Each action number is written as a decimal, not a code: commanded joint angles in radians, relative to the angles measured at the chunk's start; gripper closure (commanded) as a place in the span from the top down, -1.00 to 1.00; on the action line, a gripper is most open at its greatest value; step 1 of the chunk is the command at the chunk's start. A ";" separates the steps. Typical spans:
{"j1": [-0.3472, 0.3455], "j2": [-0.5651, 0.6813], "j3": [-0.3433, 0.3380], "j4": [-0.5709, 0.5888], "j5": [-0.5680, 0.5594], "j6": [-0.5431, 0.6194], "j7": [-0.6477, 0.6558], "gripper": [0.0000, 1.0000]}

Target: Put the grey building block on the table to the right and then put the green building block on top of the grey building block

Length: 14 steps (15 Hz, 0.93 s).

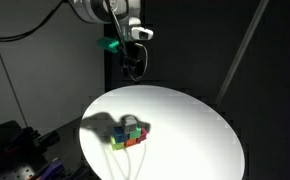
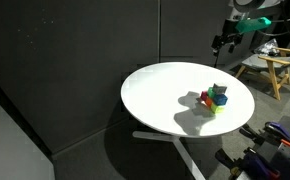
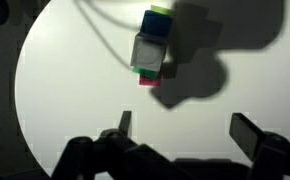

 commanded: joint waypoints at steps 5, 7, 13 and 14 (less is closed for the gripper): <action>-0.005 0.106 -0.003 0.001 -0.003 0.131 0.034 1.00; -0.006 0.133 -0.007 0.002 -0.001 0.138 0.032 1.00; -0.021 0.203 -0.019 0.011 0.067 0.103 -0.007 1.00; -0.026 0.213 -0.021 0.011 0.080 0.099 -0.007 1.00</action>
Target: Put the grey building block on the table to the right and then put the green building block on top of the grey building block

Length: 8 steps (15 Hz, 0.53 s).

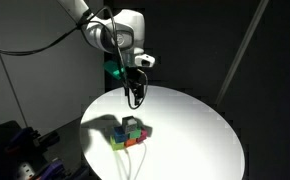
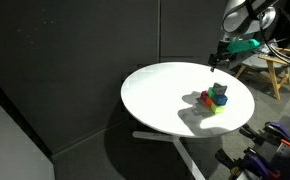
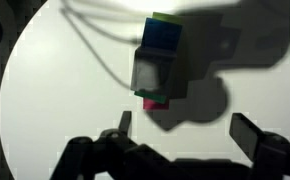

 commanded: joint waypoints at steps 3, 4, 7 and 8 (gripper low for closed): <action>-0.028 0.047 -0.014 0.007 0.061 -0.012 -0.006 1.00; -0.031 0.055 -0.016 0.006 0.066 -0.009 -0.008 1.00; -0.033 0.073 -0.019 0.007 0.070 -0.007 -0.004 1.00; -0.030 0.077 -0.020 0.007 0.065 -0.006 0.000 1.00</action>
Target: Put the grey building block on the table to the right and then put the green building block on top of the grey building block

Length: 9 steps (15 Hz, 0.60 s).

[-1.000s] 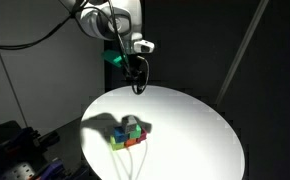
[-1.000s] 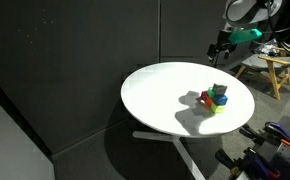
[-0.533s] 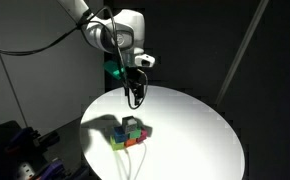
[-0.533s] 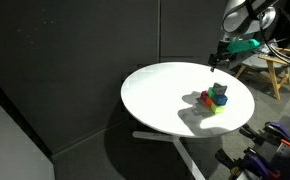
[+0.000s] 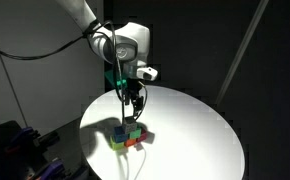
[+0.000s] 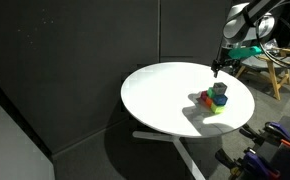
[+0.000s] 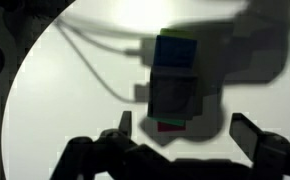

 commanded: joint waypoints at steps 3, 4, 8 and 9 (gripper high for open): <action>0.006 0.024 -0.001 0.009 0.004 -0.005 0.007 1.00; 0.009 0.029 -0.002 0.010 0.000 -0.003 0.010 1.00; 0.013 0.057 -0.003 0.020 -0.003 -0.003 0.014 1.00; 0.014 0.064 -0.004 0.022 -0.005 -0.001 0.015 1.00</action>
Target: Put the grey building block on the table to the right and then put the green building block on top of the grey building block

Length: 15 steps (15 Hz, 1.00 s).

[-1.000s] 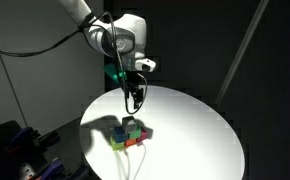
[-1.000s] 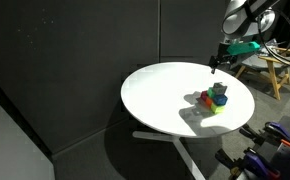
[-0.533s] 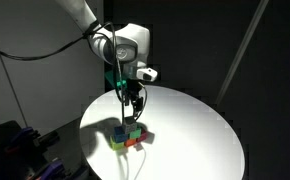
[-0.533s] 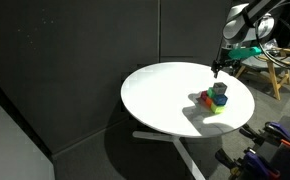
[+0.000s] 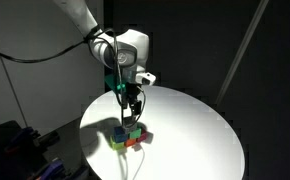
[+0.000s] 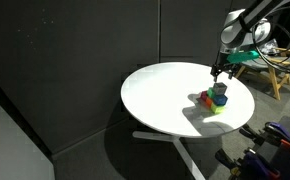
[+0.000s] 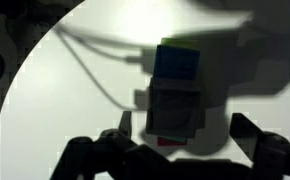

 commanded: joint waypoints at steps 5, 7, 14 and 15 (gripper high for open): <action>0.009 0.051 -0.005 0.028 -0.008 0.008 0.015 1.00; 0.011 0.063 -0.006 0.035 -0.010 0.012 0.017 1.00; 0.014 0.109 -0.010 0.074 -0.013 0.025 0.022 1.00; 0.015 0.117 -0.011 0.081 -0.014 0.024 0.023 1.00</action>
